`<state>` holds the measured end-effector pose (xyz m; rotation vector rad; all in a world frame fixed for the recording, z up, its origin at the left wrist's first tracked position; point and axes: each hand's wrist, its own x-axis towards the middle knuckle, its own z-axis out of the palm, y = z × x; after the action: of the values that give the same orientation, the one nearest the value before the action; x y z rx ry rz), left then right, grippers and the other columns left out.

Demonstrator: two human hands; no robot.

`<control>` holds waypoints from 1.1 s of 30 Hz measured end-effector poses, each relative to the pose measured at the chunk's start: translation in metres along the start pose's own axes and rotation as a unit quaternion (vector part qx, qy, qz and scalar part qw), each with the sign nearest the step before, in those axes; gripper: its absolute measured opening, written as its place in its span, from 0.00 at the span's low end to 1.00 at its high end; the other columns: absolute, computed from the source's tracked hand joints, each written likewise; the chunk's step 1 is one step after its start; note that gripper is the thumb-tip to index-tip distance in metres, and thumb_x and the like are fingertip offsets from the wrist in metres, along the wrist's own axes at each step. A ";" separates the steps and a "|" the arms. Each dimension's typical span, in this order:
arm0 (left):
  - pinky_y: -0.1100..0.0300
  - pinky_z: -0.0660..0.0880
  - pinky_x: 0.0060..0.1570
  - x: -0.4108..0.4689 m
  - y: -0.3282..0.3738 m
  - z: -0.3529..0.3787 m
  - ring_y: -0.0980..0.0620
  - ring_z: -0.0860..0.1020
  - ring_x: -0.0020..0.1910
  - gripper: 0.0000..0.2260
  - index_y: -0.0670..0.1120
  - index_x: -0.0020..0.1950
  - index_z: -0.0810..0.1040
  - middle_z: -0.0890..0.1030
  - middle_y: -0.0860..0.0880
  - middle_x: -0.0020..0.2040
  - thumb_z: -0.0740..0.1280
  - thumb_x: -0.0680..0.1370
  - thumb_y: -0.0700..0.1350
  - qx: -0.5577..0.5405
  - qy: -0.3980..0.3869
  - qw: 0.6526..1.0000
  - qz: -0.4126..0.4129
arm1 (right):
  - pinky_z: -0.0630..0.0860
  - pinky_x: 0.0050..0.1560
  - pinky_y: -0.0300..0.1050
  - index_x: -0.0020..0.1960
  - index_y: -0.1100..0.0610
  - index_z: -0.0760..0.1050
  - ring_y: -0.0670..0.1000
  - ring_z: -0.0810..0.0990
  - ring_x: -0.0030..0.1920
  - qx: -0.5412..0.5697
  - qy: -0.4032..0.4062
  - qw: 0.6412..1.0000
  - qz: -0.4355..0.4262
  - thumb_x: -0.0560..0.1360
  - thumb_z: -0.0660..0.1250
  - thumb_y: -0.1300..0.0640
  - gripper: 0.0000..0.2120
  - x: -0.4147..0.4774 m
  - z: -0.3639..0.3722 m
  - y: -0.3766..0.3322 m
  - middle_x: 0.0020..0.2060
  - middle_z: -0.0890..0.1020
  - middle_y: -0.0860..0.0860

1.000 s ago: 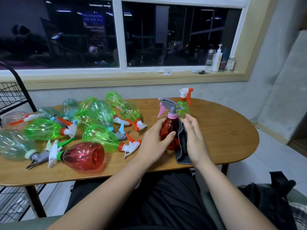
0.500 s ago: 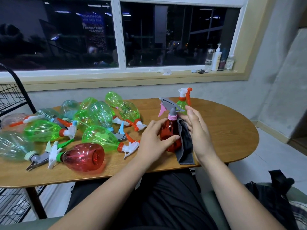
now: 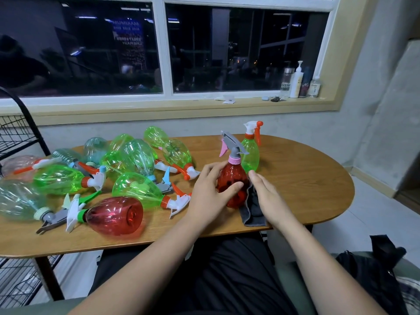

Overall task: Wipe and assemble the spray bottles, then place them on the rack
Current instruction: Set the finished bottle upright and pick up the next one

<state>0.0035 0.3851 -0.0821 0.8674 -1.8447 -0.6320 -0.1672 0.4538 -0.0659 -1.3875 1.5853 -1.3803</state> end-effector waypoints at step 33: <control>0.61 0.75 0.66 -0.001 0.005 -0.004 0.63 0.73 0.64 0.36 0.56 0.77 0.73 0.73 0.57 0.61 0.78 0.72 0.65 0.027 0.008 1.000 0.004 | 0.68 0.74 0.45 0.79 0.44 0.72 0.39 0.74 0.72 0.028 -0.026 0.999 -0.031 0.78 0.61 0.26 0.35 0.003 0.009 -0.049 0.72 0.77 0.38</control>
<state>0.0060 0.3890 -0.0772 0.8966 -1.8583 -0.5713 -0.1443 0.4529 -0.0218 -1.4378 1.4699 -1.4036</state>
